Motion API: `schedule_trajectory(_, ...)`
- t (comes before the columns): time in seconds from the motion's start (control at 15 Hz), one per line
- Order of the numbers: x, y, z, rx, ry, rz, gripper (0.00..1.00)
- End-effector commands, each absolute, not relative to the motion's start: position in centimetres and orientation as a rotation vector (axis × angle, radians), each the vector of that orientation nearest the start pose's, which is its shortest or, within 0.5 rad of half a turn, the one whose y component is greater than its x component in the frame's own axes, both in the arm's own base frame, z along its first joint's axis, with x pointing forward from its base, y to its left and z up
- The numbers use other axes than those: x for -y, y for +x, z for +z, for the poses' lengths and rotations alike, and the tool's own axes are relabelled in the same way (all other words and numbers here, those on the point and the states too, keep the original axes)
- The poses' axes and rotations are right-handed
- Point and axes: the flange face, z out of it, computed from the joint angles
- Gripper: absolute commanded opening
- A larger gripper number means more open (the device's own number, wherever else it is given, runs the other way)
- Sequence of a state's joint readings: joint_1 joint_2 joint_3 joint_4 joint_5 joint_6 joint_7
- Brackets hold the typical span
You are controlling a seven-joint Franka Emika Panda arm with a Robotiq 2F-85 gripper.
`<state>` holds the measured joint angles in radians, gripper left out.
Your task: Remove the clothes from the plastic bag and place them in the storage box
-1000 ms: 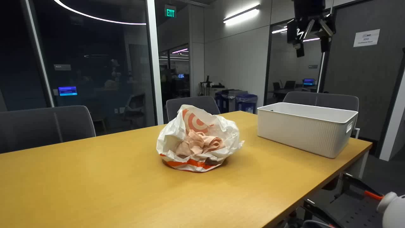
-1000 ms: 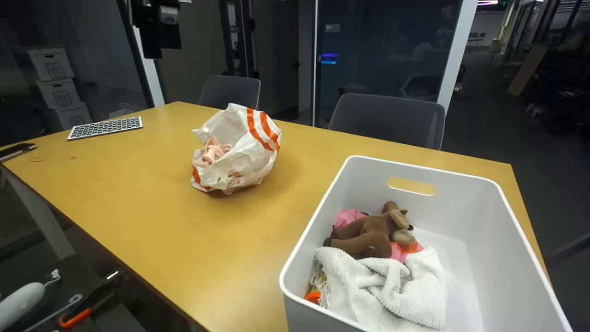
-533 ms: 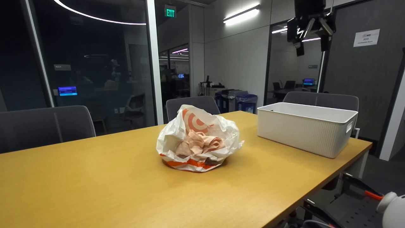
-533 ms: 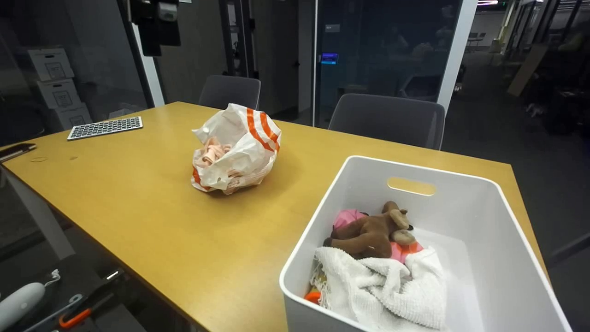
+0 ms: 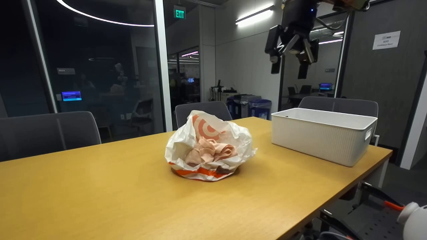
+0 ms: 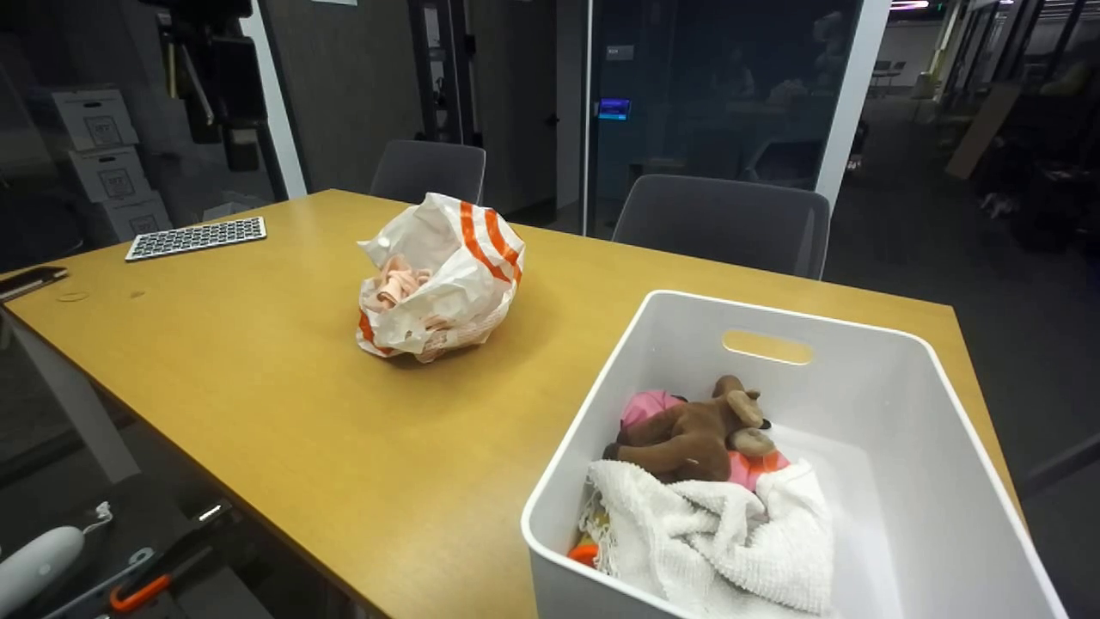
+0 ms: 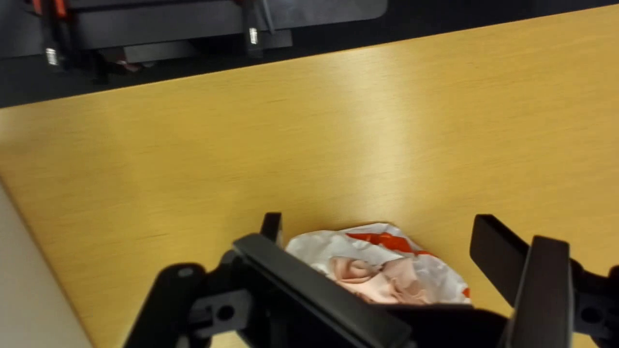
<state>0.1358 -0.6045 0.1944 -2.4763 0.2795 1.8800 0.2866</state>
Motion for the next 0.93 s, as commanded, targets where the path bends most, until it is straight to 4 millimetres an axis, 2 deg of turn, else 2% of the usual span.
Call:
schedule_trajectory(0.0,-20.0,32.8,48.5,-0.017,-2.863,-0.128,1.00)
schedule_trajectory(0.07,-22.0,32.6,47.9,0.023,-2.853,-0.206,1.00)
schedule_trajectory(0.27,-26.5,32.0,46.9,0.143,-2.800,-0.421,1.00)
schedule_trajectory(0.53,-31.6,30.8,45.8,0.308,-2.688,-0.699,1.00)
schedule_trajectory(0.6,-32.8,30.4,45.0,0.369,-2.663,-0.741,1.00)
schedule_trajectory(0.8,-34.6,30.1,42.7,0.427,-2.629,-0.741,1.00)
schedule_trajectory(0.87,-33.6,29.7,43.6,0.396,-2.662,-0.727,1.00)
